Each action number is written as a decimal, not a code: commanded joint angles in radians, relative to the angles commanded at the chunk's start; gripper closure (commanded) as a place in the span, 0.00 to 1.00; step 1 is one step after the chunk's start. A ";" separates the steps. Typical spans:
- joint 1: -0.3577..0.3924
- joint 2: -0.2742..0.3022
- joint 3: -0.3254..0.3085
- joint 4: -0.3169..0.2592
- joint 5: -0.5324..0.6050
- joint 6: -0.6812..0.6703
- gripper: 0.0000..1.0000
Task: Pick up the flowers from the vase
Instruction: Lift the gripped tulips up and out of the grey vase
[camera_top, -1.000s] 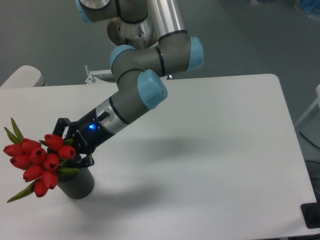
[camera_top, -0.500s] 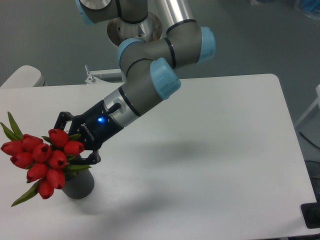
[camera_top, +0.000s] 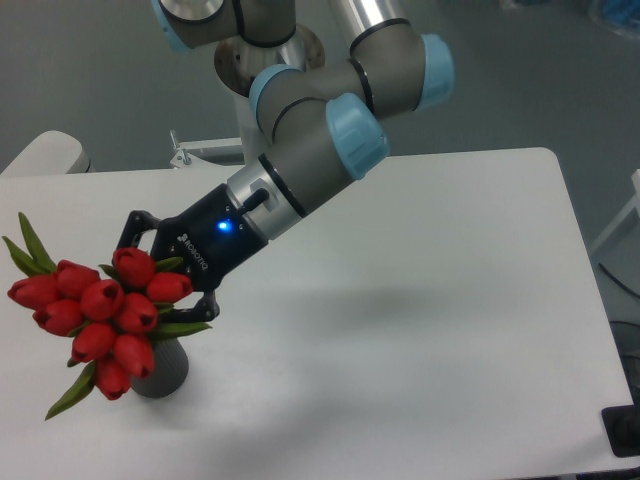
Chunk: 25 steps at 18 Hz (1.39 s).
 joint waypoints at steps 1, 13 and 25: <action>0.006 0.002 0.000 0.000 -0.011 0.000 0.86; 0.087 -0.015 0.089 0.002 -0.054 -0.020 0.86; 0.192 -0.074 0.127 0.008 0.139 0.113 0.86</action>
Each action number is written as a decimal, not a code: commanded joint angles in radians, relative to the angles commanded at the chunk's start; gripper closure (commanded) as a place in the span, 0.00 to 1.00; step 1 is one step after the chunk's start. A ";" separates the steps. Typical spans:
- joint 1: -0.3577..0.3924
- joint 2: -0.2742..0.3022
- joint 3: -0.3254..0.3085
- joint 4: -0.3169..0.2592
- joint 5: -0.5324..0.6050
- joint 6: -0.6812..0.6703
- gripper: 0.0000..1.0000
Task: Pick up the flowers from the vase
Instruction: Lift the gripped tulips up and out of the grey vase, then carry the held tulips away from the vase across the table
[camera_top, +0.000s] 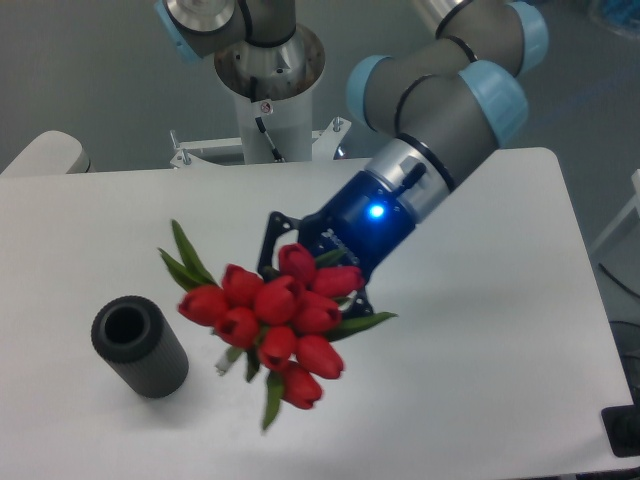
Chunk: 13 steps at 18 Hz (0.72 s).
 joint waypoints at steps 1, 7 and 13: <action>0.000 0.000 0.000 -0.002 0.057 0.020 0.86; -0.005 0.002 -0.026 -0.015 0.256 0.112 0.90; -0.015 0.031 -0.054 -0.158 0.539 0.281 0.91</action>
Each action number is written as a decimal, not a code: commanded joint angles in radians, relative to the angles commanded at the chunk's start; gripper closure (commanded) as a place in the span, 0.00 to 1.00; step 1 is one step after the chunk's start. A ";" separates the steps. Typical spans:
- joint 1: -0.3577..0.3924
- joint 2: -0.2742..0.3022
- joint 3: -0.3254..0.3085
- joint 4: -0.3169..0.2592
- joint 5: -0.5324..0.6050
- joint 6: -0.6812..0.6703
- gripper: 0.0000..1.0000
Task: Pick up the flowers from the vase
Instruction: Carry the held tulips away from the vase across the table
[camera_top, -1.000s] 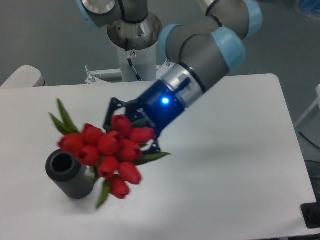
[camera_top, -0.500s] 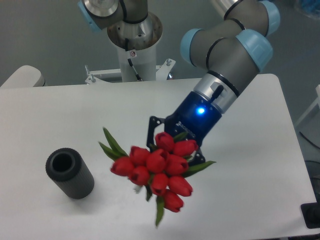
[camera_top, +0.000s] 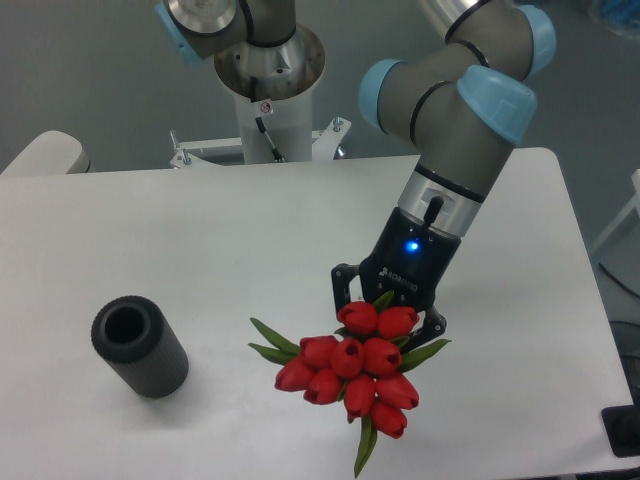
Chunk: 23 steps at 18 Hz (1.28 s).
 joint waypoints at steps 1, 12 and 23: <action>0.000 -0.001 0.003 -0.025 0.026 0.022 0.91; -0.037 -0.083 0.024 -0.166 0.374 0.129 0.97; -0.100 -0.202 0.129 -0.217 0.565 0.230 0.96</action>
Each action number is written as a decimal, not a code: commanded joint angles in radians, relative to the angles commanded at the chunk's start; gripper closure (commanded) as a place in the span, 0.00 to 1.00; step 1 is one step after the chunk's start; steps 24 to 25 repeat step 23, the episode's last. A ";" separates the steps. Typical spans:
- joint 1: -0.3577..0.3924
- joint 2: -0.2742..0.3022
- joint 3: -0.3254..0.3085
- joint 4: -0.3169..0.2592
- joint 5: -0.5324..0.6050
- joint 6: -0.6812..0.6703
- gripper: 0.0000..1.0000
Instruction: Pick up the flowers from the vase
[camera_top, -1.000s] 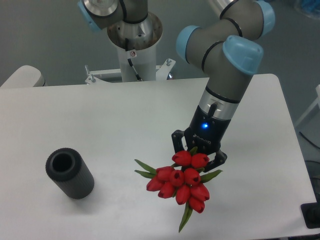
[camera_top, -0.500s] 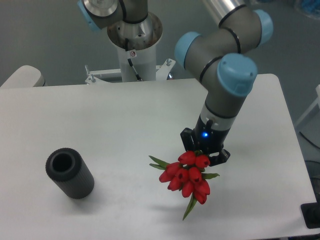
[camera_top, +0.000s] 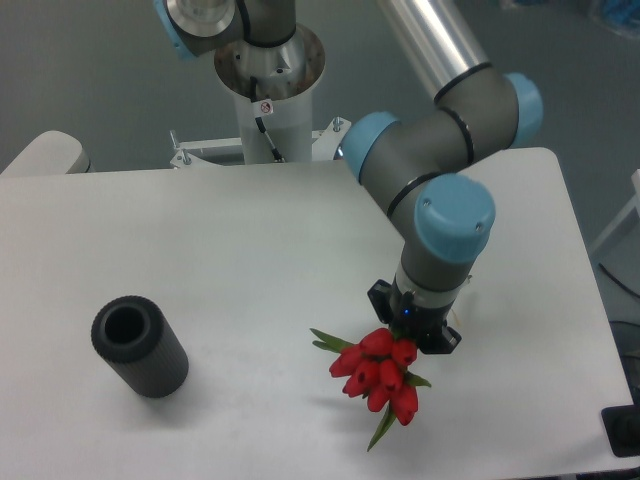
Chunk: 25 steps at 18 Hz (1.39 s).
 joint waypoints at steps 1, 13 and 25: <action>0.000 -0.005 -0.002 0.002 0.002 0.006 0.95; -0.006 -0.031 0.002 0.021 0.011 0.012 0.96; -0.008 -0.068 0.017 0.034 0.046 0.046 0.95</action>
